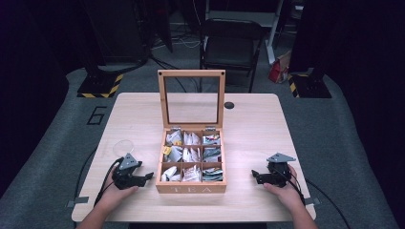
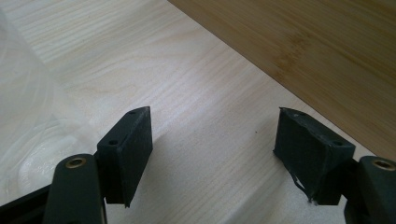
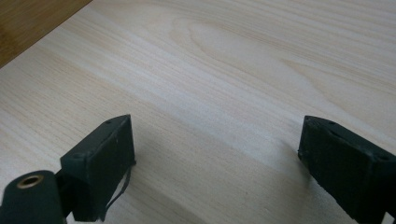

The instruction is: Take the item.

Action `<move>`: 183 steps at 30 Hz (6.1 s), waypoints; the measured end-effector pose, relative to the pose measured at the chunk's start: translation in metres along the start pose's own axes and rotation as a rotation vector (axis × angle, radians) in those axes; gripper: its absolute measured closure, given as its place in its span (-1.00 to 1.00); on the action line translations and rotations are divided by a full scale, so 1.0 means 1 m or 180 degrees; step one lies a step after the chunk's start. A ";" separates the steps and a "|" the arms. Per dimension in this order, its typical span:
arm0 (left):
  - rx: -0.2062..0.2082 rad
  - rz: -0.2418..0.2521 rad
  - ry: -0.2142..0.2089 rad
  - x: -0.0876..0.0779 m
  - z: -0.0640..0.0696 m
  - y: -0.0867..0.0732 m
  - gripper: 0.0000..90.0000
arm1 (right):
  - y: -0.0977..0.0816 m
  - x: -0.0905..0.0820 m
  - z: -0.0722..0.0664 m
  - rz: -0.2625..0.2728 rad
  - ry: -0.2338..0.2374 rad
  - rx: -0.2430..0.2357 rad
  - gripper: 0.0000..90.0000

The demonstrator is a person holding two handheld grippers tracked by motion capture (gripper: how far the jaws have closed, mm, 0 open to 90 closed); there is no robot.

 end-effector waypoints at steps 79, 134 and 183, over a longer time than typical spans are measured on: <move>-0.0250 0.0346 -0.0208 -0.052 0.007 0.058 0.03 | 0.000 0.000 0.000 -0.0021 -0.0024 0.0003 -0.77; 0.0018 0.0333 -0.0504 -0.014 0.028 0.131 0.18 | -0.001 0.000 0.000 -0.0026 -0.0011 -0.0021 -0.77; 0.0302 0.0373 -0.0576 -0.032 0.044 0.130 0.99 | -0.001 0.000 0.000 -0.0026 -0.0013 -0.0022 -0.77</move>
Point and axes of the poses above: each handheld gripper's, and its own axes: x roughly forward along the jaws, y roughly out of its top, z roughly to its right, the point moved 8 cm from there along x, roughly forward along the jaws, and after that the axes turned 11 degrees about -z, right-handed, at the moved point
